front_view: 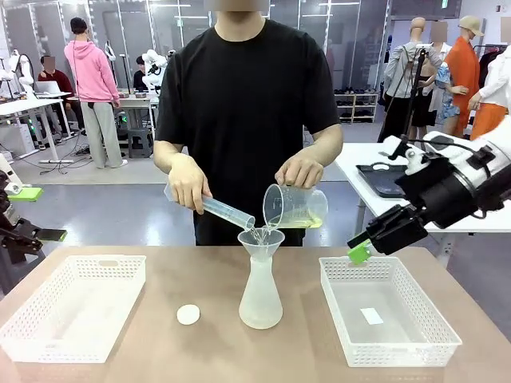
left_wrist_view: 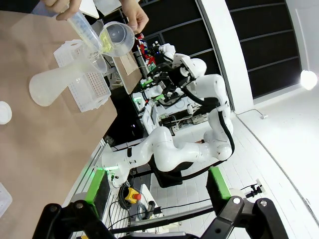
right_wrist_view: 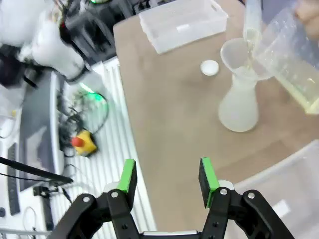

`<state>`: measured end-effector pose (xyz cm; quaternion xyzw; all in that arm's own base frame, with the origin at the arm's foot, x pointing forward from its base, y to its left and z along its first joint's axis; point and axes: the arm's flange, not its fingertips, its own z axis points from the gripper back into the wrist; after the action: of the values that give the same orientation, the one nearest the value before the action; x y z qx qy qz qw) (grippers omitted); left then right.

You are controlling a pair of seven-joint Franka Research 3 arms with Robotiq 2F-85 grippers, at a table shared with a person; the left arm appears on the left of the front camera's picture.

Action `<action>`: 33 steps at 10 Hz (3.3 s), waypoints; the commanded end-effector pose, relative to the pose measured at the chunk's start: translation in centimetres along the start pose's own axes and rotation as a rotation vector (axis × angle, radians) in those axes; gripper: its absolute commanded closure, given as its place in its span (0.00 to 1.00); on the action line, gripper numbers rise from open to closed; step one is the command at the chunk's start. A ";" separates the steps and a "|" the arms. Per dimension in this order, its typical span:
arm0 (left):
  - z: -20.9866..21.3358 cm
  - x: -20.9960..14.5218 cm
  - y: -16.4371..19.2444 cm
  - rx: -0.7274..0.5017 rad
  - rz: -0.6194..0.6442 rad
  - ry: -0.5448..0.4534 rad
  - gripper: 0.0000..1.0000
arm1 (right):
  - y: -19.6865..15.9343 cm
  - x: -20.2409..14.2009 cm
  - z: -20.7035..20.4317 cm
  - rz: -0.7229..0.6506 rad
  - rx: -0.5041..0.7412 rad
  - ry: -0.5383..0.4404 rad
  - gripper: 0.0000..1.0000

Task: Prepare the solutions needed for the experiment.
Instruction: Once the solution is in the Big flask , pick up the Plastic Funnel and place it back into the right Organizing basket.

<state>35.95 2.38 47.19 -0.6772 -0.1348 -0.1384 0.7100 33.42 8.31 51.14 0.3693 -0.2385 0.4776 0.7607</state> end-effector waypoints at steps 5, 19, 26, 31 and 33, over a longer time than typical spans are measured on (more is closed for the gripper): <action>0.0 0.0 -0.2 -0.007 -0.004 0.007 0.00 | 0.6 -5.0 -1.0 -0.833 0.374 -0.238 0.36; 0.0 0.0 -0.2 -0.007 -0.004 0.007 0.00 | -3.4 -4.8 -0.8 -0.915 0.425 -0.245 0.36; 0.0 0.0 -0.2 -0.007 -0.004 0.007 0.00 | -3.4 -4.8 -0.8 -0.915 0.425 -0.245 0.36; 0.0 0.0 -0.2 -0.007 -0.004 0.007 0.00 | -3.4 -4.8 -0.8 -0.915 0.425 -0.245 0.36; 0.0 0.0 -0.2 -0.007 -0.004 0.007 0.00 | -3.4 -4.8 -0.8 -0.915 0.425 -0.245 0.36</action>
<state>35.94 2.38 47.19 -0.6772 -0.1348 -0.1384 0.7100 34.42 5.35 46.15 0.6327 -0.0390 0.0869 0.7685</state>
